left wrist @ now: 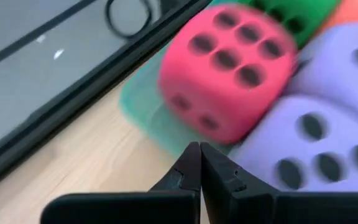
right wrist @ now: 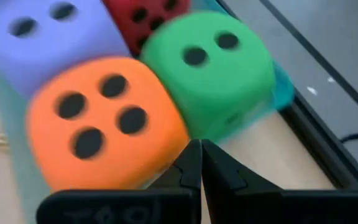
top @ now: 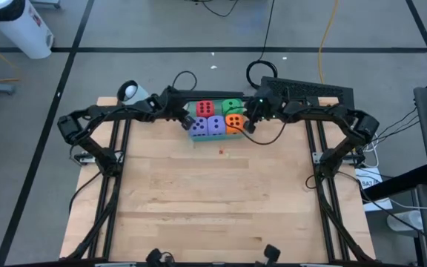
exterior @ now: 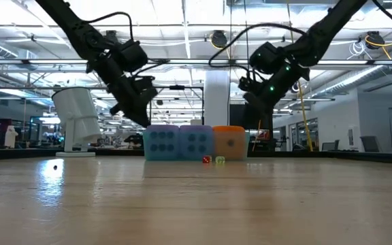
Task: Pick & Place Dice
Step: Adjust the blue bin
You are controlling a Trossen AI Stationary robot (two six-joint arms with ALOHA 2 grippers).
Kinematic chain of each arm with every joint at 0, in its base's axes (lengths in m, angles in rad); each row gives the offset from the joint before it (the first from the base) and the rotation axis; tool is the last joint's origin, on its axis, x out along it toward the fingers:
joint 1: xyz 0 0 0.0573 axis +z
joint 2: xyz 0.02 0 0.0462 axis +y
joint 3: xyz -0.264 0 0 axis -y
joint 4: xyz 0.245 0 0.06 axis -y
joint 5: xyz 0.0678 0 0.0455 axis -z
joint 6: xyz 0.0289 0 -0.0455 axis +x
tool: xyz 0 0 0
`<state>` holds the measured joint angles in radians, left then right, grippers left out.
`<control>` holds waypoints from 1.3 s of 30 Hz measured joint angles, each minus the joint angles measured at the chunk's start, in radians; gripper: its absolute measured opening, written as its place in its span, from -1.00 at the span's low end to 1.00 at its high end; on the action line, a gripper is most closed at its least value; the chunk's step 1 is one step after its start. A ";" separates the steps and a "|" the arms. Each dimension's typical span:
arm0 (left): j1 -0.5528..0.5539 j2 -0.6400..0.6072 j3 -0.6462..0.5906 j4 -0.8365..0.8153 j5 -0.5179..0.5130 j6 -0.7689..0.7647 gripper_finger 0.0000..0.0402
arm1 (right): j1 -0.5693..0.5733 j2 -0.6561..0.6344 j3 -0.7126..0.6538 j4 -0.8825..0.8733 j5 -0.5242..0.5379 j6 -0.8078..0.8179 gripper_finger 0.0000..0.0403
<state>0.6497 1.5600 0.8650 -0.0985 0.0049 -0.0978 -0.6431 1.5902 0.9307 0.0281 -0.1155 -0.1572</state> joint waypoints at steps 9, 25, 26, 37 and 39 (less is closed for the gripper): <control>0.001 0.000 -0.016 -0.051 -0.061 -0.041 -0.98 | -0.019 -0.011 -0.066 0.012 0.041 0.050 -1.00; -0.086 0.094 -0.016 -0.079 -0.029 -0.073 -0.98 | 0.024 -0.010 -0.194 0.188 -0.099 0.068 -1.00; -0.091 0.106 -0.016 -0.070 -0.026 -0.070 -0.99 | 0.029 -0.010 -0.197 0.189 -0.096 0.068 -1.00; -0.160 0.136 -0.016 -0.035 0.004 -0.074 -0.98 | 0.089 -0.010 -0.266 0.172 -0.118 0.179 -1.00; -0.178 0.136 -0.016 -0.036 -0.002 -0.074 -0.99 | 0.104 -0.010 -0.276 0.170 -0.115 0.195 -1.00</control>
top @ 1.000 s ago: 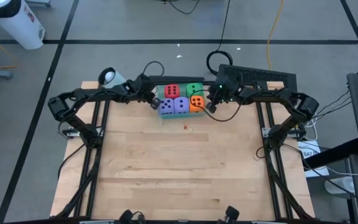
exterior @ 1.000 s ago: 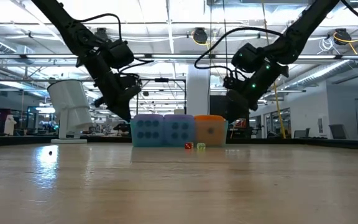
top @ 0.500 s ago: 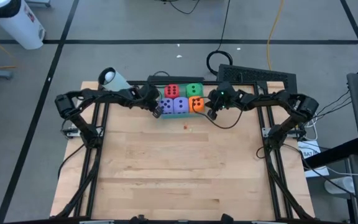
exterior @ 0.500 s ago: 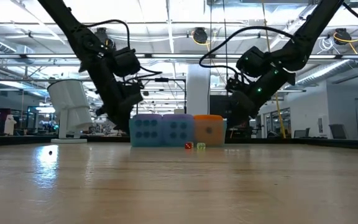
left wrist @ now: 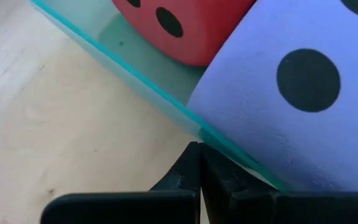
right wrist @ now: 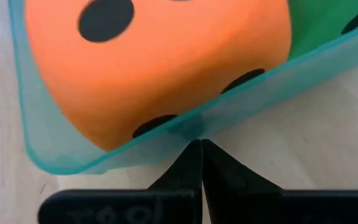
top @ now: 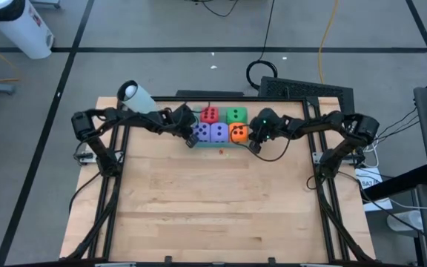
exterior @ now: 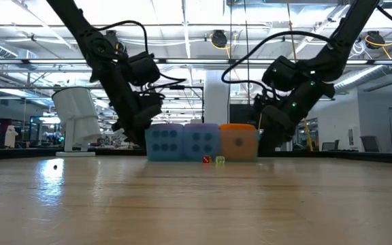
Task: Pick & Place Dice
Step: Adjust the blue bin, then put the small green die into the blue bin
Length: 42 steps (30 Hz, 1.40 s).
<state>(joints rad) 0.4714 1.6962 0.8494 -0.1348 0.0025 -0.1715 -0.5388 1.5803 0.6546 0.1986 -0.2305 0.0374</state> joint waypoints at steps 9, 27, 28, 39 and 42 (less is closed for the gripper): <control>-0.020 0.000 0.000 -0.003 -0.053 -0.024 -0.98 | 0.023 0.001 -0.005 0.003 0.048 0.043 -1.00; -0.109 -0.054 0.003 -0.070 -0.273 0.136 -0.91 | 0.030 -0.010 -0.002 -0.085 0.077 0.112 -1.00; -0.109 -0.072 0.001 -0.098 -0.273 0.144 -0.91 | 0.030 -0.022 -0.002 -0.109 0.078 0.110 -1.00; -0.043 -0.564 -0.280 0.096 0.014 0.298 -0.91 | 0.133 -0.356 -0.118 -0.070 0.183 0.047 -1.00; 0.038 -0.696 -0.406 0.272 0.263 0.263 -0.91 | 0.189 -0.442 -0.202 0.127 0.206 0.034 -1.00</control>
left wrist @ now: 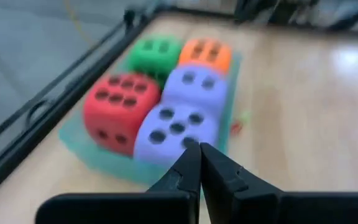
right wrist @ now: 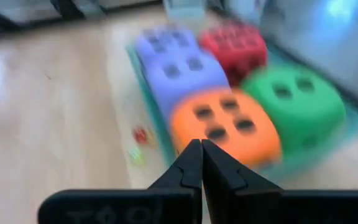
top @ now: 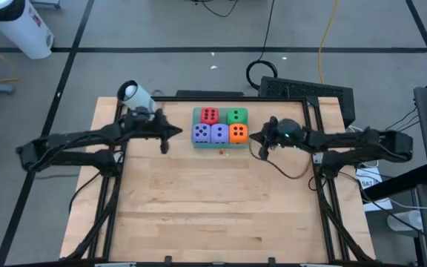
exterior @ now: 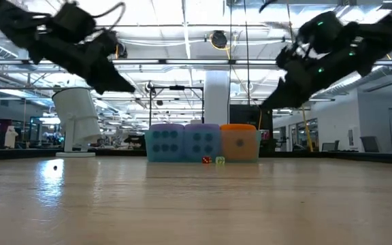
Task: Pick & Place Dice
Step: Put the small green die into the blue bin
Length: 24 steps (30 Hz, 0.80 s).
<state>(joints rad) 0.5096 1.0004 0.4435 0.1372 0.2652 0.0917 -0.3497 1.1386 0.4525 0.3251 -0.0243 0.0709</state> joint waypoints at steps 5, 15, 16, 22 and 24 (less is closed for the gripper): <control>0.095 -0.093 -0.092 0.064 0.042 -0.033 -0.98 | 0.086 -0.023 -0.097 0.220 0.033 -0.027 -1.00; 0.178 -0.107 -0.114 0.047 0.042 -0.018 -0.92 | 0.278 0.173 -0.100 0.333 0.128 0.014 -1.00; 0.178 -0.106 -0.114 0.047 0.040 -0.012 -0.93 | 0.294 0.207 -0.100 0.378 0.129 0.014 -1.00; 0.175 -0.105 -0.114 0.046 0.040 0.012 -0.98 | 0.366 0.412 -0.091 0.565 0.253 -0.004 -0.87; 0.175 -0.105 -0.114 0.046 0.040 0.012 -0.97 | 0.379 0.465 -0.072 0.586 0.259 -0.005 -0.74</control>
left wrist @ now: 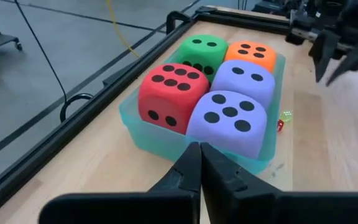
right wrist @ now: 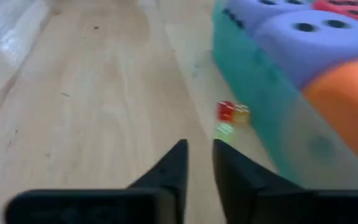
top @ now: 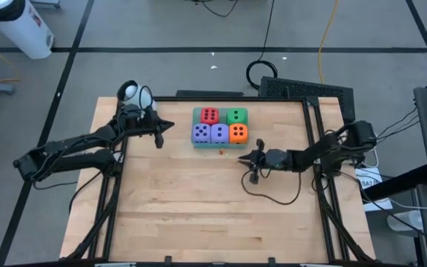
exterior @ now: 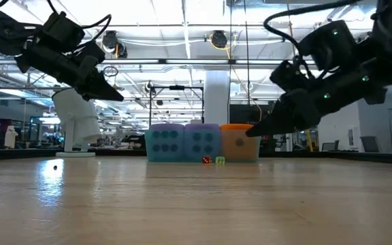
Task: Pick & Place Dice
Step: Put the small green die into the blue bin
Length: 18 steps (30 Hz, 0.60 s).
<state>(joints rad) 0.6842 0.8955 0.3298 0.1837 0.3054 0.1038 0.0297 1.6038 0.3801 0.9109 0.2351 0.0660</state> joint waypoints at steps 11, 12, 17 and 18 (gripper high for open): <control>0.001 0.000 0.000 -0.038 0.001 -0.008 -0.87 | -0.001 0.249 0.200 -0.029 0.047 0.071 0.09; 0.001 0.000 0.000 -0.041 0.001 -0.008 -0.87 | -0.005 0.262 0.209 -0.041 0.067 0.087 0.13; 0.000 0.000 0.000 -0.046 0.001 -0.012 -0.87 | -0.017 0.292 0.224 -0.047 0.149 0.110 0.21; 0.000 0.000 0.000 -0.046 0.001 -0.012 -0.87 | -0.017 0.293 0.224 -0.047 0.162 0.110 0.21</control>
<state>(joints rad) 0.6842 0.8955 0.3298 0.1372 0.3061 0.0914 0.0131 1.8972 0.6037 0.8639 0.3973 0.1757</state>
